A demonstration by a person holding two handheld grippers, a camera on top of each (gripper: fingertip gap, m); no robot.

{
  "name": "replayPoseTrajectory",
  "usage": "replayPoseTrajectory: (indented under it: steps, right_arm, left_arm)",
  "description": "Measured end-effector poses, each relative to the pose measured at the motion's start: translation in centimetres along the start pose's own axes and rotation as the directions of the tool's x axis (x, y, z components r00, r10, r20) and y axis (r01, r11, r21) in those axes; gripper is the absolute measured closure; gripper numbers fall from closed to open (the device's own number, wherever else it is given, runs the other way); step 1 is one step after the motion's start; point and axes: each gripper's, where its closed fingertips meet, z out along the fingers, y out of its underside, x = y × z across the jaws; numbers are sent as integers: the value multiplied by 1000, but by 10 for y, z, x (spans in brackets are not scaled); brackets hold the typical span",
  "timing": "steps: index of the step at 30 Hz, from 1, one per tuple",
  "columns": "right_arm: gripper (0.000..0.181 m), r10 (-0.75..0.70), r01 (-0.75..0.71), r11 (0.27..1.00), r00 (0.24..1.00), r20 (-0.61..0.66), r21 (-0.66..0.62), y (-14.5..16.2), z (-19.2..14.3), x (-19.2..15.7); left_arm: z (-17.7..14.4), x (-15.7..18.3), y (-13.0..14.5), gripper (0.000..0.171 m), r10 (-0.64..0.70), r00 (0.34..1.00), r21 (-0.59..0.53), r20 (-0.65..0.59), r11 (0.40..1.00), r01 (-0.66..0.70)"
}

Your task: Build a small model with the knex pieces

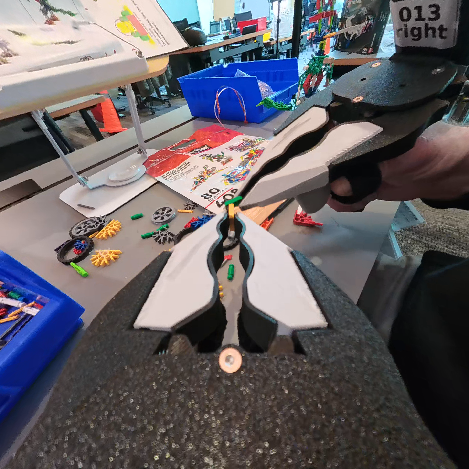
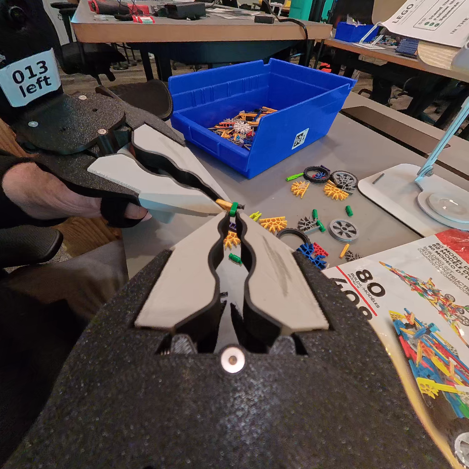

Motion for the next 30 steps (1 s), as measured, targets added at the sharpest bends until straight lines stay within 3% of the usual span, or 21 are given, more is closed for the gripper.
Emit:
replayPoseTrajectory:
  steps: [6,15,30]
  right_arm:
    - [179,-15,15,1000,1000,-11,15,-4,-2,2]
    - [178,-29,29,998,1000,-10,50,-7,-3,3]
    - [173,-45,43,993,999,18,107,-20,-12,3]
  left_arm:
    - [0,-1,-5,171,-16,1000,42,22,999,15]
    - [0,-2,-9,170,98,992,47,76,994,-102]
    - [-3,-6,-19,171,18,999,133,28,991,-21]
